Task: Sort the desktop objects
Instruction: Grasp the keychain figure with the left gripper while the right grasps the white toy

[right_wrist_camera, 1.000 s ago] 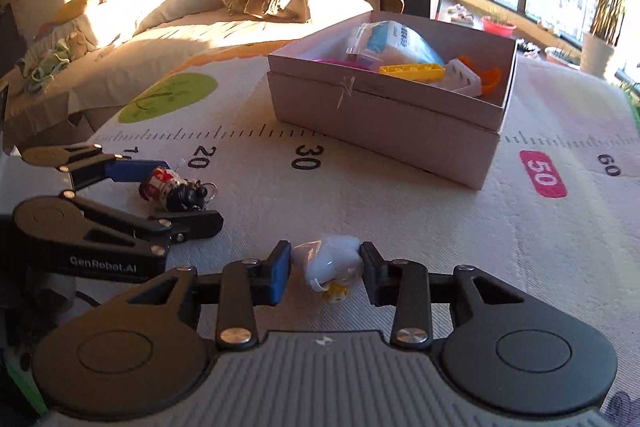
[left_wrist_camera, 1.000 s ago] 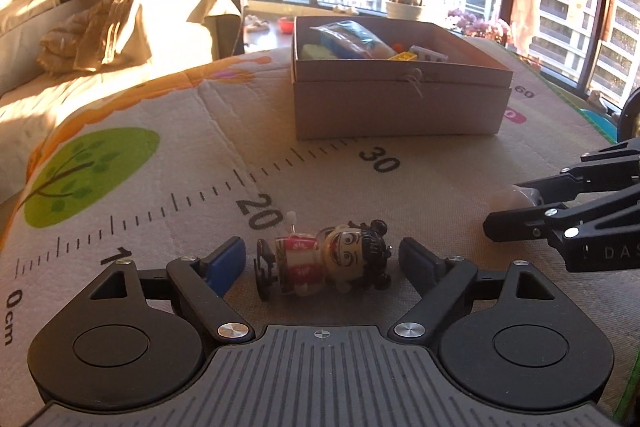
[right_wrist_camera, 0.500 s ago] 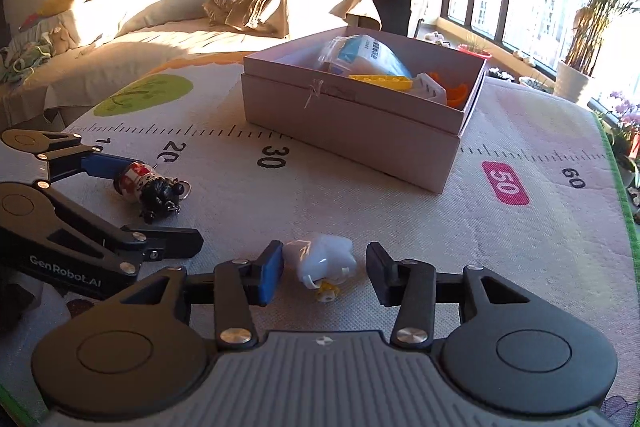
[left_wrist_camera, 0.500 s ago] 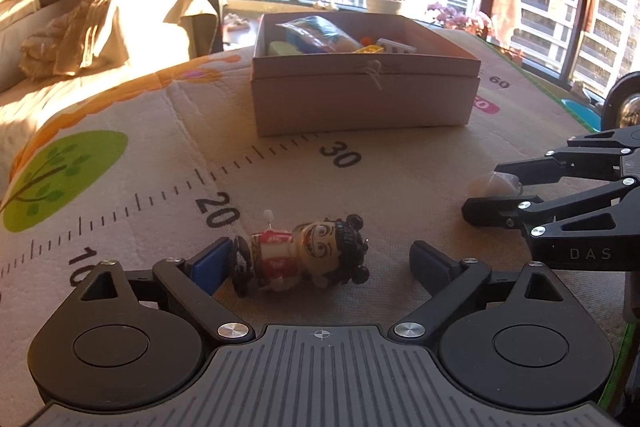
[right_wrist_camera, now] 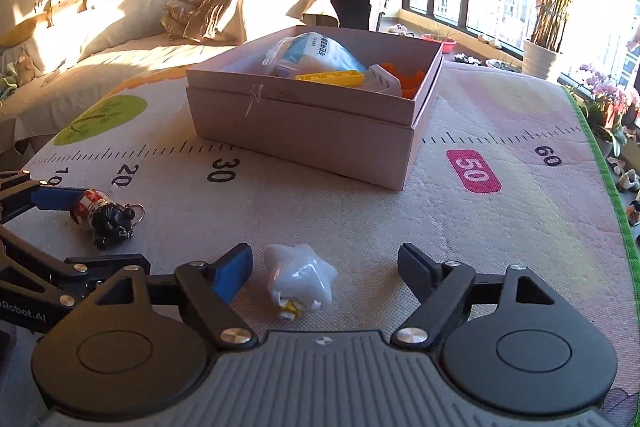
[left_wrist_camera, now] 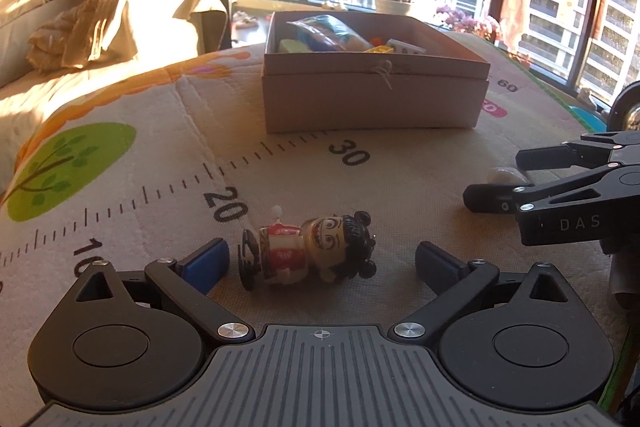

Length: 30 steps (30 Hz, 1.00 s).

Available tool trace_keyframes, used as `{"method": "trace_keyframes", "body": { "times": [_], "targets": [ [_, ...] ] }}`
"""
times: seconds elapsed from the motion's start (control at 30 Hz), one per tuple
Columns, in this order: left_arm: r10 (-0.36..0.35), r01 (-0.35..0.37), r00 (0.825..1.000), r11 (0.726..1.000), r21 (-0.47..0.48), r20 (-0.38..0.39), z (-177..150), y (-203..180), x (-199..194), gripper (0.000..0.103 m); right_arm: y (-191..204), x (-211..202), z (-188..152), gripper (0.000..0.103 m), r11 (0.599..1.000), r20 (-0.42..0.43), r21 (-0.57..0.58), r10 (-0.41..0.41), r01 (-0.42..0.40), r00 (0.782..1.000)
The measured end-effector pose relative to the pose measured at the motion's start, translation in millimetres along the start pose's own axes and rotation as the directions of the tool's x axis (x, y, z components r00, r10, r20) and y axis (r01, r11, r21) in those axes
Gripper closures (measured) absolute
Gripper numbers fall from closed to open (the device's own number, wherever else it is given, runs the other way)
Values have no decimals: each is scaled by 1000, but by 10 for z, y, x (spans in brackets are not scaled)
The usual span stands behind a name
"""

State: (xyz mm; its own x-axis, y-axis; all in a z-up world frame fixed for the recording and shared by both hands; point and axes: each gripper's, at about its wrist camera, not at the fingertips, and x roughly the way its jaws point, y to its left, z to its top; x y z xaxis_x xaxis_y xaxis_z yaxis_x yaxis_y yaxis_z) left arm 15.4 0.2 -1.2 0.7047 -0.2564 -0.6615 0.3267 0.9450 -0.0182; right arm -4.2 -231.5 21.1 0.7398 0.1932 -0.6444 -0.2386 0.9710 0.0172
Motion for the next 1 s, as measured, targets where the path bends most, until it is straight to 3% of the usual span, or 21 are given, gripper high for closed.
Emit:
{"method": "trace_keyframes", "body": {
  "times": [0.27, 0.43, 0.8, 0.97, 1.0],
  "targets": [
    [33, -32, 999, 999, 19, -10, 11, -51, 28, 0, -32, -17, -15, 21, 1000, 13, 21, 18, -18, 1000],
    [41, -40, 999, 999, 15, -9, 4, -46, 17, 0, 64, -53, -38, 22, 999, 31, -40, 26, -25, 999],
    [57, -57, 998, 998, -20, -18, 7, -3, -25, 2, 224, -106, -88, 56, 989, 56, -146, 28, -20, 998],
    [61, -61, 998, 998, -14, -13, 49, -12, -56, 31, 196, -134, -106, 68, 991, 48, -126, 52, -46, 997],
    [59, -59, 998, 998, -10, -13, 54, -13, -63, 32, 192, -142, -110, 69, 991, 46, -123, 52, -46, 998]
  ]
}}
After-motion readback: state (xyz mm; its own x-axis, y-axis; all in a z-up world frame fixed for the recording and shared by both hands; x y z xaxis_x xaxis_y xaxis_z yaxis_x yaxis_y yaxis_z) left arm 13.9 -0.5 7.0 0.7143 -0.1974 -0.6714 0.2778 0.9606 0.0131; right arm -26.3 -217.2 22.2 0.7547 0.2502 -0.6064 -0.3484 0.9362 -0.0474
